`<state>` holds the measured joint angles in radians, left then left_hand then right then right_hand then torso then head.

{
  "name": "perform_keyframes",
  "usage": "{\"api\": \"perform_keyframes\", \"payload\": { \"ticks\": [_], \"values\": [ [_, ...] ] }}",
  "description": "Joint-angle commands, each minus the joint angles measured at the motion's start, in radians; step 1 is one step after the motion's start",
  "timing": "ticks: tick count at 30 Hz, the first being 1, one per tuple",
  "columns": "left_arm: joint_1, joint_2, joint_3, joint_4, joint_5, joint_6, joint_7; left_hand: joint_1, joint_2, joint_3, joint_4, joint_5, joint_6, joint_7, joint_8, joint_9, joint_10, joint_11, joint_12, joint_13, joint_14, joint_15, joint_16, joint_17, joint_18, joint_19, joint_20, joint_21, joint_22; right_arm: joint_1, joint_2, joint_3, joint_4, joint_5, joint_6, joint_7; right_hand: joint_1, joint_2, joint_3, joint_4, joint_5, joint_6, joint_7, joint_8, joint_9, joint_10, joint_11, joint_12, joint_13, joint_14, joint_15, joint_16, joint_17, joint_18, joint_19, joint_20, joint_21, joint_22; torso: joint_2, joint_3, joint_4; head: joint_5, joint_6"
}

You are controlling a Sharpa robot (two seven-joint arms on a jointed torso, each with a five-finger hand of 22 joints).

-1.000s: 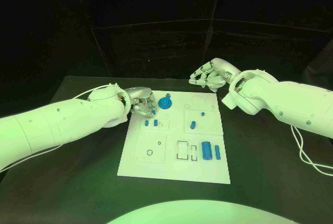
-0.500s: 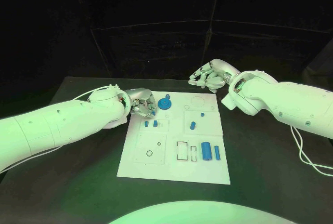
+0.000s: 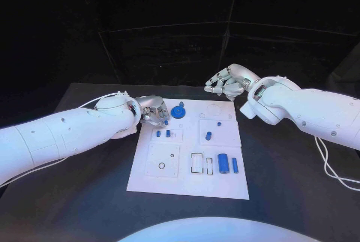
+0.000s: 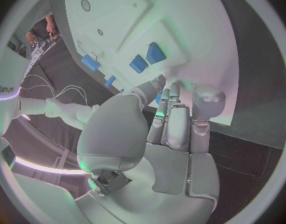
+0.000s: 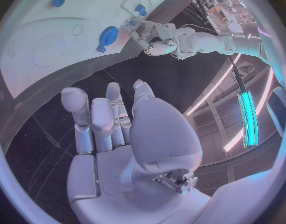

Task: Assemble the parts on the task board

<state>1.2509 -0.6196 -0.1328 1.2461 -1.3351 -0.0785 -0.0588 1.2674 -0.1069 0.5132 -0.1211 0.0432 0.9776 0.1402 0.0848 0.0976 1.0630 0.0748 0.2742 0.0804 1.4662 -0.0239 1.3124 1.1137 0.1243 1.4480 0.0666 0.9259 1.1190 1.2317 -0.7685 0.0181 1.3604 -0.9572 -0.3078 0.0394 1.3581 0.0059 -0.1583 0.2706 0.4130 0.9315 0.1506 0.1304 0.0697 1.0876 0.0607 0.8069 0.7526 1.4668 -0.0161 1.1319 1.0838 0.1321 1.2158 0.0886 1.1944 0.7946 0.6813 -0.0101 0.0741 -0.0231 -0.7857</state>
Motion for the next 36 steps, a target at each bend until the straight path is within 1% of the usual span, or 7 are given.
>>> {"api": "perform_keyframes", "payload": {
  "ticks": [1,5,12,17,24,33,36],
  "values": [
    [0.001,-0.003,0.0,0.005,0.028,-0.008,-0.002,0.002,-0.013,-0.001,0.003,0.003,-0.021,-0.006,-0.014,-0.008,-0.013,0.002,-0.01,-0.004,0.009,0.01,-0.003,-0.003,-0.008,-0.001,0.008,-0.004,-0.001,0.002,-0.001,0.001,0.002,-0.002,0.009,-0.004,0.001,0.01,-0.004,0.003,0.006,-0.008,0.0,0.004,-0.001,-0.012,0.002,-0.014,-0.011,-0.002,0.0,-0.017,-0.015,0.013,-0.013,0.001,-0.013,-0.021,0.0,-0.0005,-0.0001,-0.001,0.002],
    [0.001,-0.016,0.0,0.008,0.035,-0.015,-0.004,0.003,-0.016,0.0,0.003,0.003,-0.028,-0.006,-0.018,-0.012,-0.022,0.005,-0.016,-0.007,0.008,0.012,-0.005,-0.008,-0.008,-0.002,0.009,-0.007,-0.002,0.002,-0.004,0.001,0.003,-0.01,0.026,-0.013,0.009,0.012,-0.004,0.002,0.006,-0.009,0.001,0.005,-0.001,-0.019,0.002,-0.031,-0.026,-0.006,0.0,-0.029,-0.024,0.015,-0.021,0.002,-0.023,-0.037,0.0,-0.0006,-0.0007,-0.002,0.004],
    [0.002,-0.081,0.003,0.029,0.122,-0.092,0.043,-0.004,-0.042,-0.026,0.005,0.003,-0.082,-0.012,-0.024,-0.029,-0.09,0.022,-0.05,-0.015,-0.001,0.025,-0.023,-0.04,0.003,-0.021,0.019,-0.083,-0.054,0.001,-0.014,0.0,0.006,-0.188,0.104,-0.057,0.152,0.001,0.049,-0.055,-0.037,0.023,0.007,0.017,0.0,-0.105,0.014,-0.297,-0.244,-0.083,0.009,-0.25,-0.224,0.051,-0.132,0.008,-0.183,-0.272,-0.002,-0.0006,-0.0003,-0.007,0.009],
    [0.007,-0.117,0.015,0.036,0.359,-0.161,0.199,0.016,-0.013,-0.025,0.009,0.004,-0.026,0.027,0.006,-0.019,-0.095,0.032,-0.044,-0.01,-0.082,0.035,-0.154,-0.234,0.038,-0.097,0.027,-0.313,-0.209,-0.011,-0.029,0.0,0.029,-0.353,0.13,-0.087,0.193,-0.02,0.075,-0.071,-0.083,0.042,-0.006,0.008,-0.003,-0.125,0.02,-0.404,-0.361,-0.137,0.018,-0.363,-0.333,0.054,-0.15,0.015,-0.22,-0.301,-0.002,-0.0037,0.0004,-0.014,0.014],
    [0.014,-0.155,0.02,0.057,0.772,-0.096,0.437,0.075,0.013,0.001,-0.027,0.004,0.03,0.022,0.031,-0.014,-0.027,0.023,0.012,0.008,-0.189,0.03,-0.263,-0.382,0.053,-0.171,0.029,-0.398,-0.256,-0.04,-0.07,-0.001,0.096,-0.61,0.143,-0.154,0.254,-0.028,0.151,-0.093,-0.193,0.088,-0.022,-0.003,-0.003,0.025,-0.005,-0.466,-0.481,-0.028,-0.014,-0.236,-0.23,0.028,-0.02,-0.013,-0.114,-0.149,-0.004,-0.003,-0.0008,-0.038,0.017],
    [0.005,-0.203,0.018,0.166,1.075,-0.053,0.574,0.074,0.028,-0.027,-0.034,0.004,0.067,0.002,0.047,-0.014,0.055,-0.006,0.089,0.038,-0.222,0.013,-0.273,-0.41,0.059,-0.198,0.023,-0.405,-0.253,-0.071,-0.109,-0.001,0.165,-0.784,0.148,-0.209,0.228,-0.075,0.224,-0.07,-0.204,0.136,-0.017,-0.02,-0.003,0.04,0.004,-0.59,-0.601,-0.004,-0.003,-0.217,-0.215,0.02,0.015,-0.003,-0.08,-0.1,-0.007,-0.0116,-0.0001,-0.052,0.018],
    [0.002,-0.216,0.017,0.2,1.107,-0.053,0.589,0.071,0.028,-0.031,-0.034,0.004,0.068,0.001,0.047,-0.014,0.056,-0.007,0.094,0.04,-0.221,0.013,-0.271,-0.409,0.058,-0.199,0.022,-0.405,-0.253,-0.078,-0.111,-0.001,0.175,-0.803,0.144,-0.217,0.218,-0.088,0.235,-0.064,-0.205,0.134,-0.017,-0.03,-0.004,0.032,0.008,-0.612,-0.622,0.002,-0.003,-0.203,-0.203,0.018,0.022,-0.003,-0.072,-0.087,-0.007,-0.0081,-0.0052,-0.045,0.021]
  ]
}}
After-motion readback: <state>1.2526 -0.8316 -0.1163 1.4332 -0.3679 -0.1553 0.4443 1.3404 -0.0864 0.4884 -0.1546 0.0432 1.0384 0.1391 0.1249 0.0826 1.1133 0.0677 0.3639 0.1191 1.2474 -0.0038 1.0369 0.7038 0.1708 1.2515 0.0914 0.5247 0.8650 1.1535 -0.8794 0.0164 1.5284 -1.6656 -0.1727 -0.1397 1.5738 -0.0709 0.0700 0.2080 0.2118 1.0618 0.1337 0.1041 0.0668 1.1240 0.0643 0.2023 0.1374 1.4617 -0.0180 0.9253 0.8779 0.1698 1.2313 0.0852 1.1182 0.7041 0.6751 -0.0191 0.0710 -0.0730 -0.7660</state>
